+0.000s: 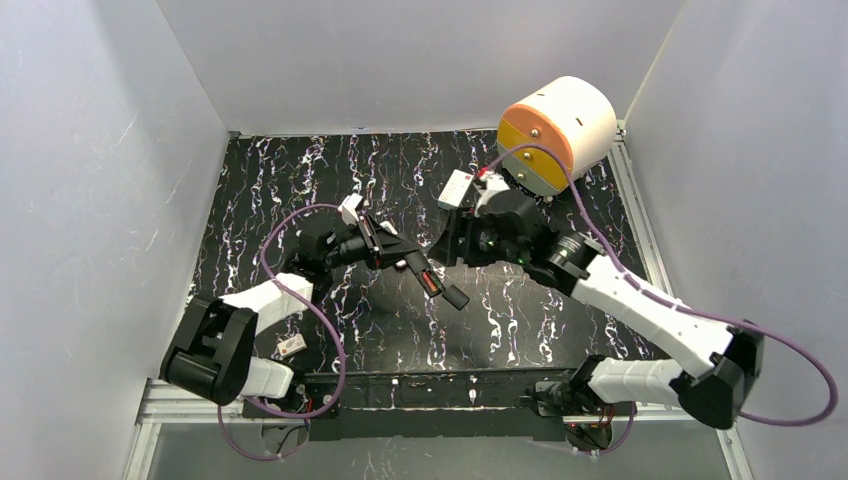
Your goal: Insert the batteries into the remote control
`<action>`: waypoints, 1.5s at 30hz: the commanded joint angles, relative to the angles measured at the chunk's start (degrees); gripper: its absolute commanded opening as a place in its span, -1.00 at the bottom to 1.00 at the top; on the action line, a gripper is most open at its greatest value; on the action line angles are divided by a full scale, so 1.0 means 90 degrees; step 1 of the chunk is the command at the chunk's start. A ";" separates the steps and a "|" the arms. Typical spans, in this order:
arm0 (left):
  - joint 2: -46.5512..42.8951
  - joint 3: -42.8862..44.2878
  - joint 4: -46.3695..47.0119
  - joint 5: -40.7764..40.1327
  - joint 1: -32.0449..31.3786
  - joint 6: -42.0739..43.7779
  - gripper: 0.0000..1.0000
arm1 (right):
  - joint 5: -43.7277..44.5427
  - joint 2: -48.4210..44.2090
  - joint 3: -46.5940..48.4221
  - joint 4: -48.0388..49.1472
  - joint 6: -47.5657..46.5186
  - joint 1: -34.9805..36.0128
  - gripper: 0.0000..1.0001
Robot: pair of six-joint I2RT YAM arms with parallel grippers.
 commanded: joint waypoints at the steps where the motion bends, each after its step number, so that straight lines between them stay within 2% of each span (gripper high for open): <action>1: -0.0422 0.0330 0.0171 -0.0136 -0.0012 -0.0607 -1.00 | 0.0932 -0.0992 -0.1287 0.2274 0.1731 -0.0037 0.54; 4: -0.0544 0.0452 0.0281 -0.0320 -0.0017 -0.0848 -1.00 | 0.1313 -0.1702 -0.2424 0.3767 0.2640 -0.0039 0.66; 6: -0.0572 0.0611 0.0297 -0.0291 -0.0011 -0.0876 -1.00 | 0.1329 -0.1907 -0.2794 0.4379 0.2839 -0.0046 0.70; 12: -0.0636 0.0768 0.0292 -0.0265 -0.0017 -0.1027 -1.00 | 0.0653 -0.1601 -0.2258 0.3749 0.2523 -0.0046 0.69; 16: -0.0711 0.0752 0.0296 -0.0276 -0.0020 -0.1041 -1.00 | 0.0449 -0.1590 -0.2390 0.3776 0.3048 -0.0039 0.54; 21: -0.0770 0.0741 0.0297 -0.0280 -0.0014 -0.1061 -1.00 | 0.0342 -0.1545 -0.2388 0.3428 0.3184 -0.0041 0.40; 29: -0.0803 0.0787 0.0297 -0.0277 -0.0011 -0.1129 -1.00 | 0.0200 -0.1634 -0.2600 0.3633 0.3359 -0.0042 -0.04; 34: -0.0793 0.0795 0.0305 -0.0262 -0.0015 -0.1122 -1.00 | 0.0139 -0.1506 -0.2590 0.3607 0.3340 -0.0042 -0.23; 45: -0.0807 0.0805 0.0373 -0.0282 -0.0012 -0.1178 -1.00 | 0.0167 -0.1398 -0.2519 0.3350 0.3142 -0.0038 -0.38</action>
